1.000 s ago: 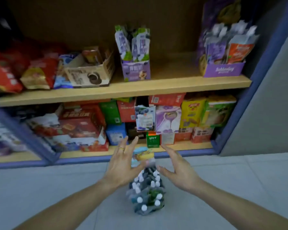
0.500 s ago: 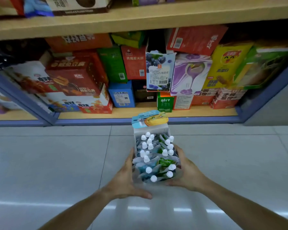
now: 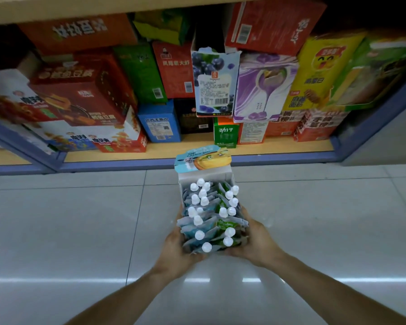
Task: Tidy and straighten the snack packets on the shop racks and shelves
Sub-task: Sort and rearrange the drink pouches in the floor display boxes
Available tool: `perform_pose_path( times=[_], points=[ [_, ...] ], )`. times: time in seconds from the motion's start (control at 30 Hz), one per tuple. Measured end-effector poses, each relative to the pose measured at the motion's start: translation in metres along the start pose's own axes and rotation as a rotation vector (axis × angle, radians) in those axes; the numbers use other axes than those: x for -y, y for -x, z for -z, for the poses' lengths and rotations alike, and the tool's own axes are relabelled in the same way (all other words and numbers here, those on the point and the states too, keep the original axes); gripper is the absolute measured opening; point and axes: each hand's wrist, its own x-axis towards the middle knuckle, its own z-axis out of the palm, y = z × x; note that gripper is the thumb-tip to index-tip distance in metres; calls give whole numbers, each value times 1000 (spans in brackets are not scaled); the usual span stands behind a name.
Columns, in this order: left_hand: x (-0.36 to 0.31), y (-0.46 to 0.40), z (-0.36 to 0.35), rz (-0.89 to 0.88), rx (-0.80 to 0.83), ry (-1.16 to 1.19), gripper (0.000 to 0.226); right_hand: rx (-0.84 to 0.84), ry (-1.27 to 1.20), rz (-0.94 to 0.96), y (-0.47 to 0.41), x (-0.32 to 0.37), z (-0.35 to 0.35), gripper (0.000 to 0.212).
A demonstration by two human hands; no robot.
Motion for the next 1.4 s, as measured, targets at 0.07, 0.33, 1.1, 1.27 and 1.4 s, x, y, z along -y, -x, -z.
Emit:
perform_pose_path(
  times=[0.07,0.33,1.1,1.27,1.4],
  points=[
    [-19,3,6,-45,-4,-38,74,-33,-11,14,9,8,3,129],
    [-119,33,42,-146,39,-83,75,-140,64,119,62,91,53,117],
    [-507,-52,116,-421,55,-114,100,-429,333,258,57,383,312,78],
    [-513,-89,105,-361,-16,-135,97,-540,164,188,9,358,327,60],
    [-518,-112,95,-428,-55,-235,82,-593,85,190,-21,355,321,37]
  ],
)
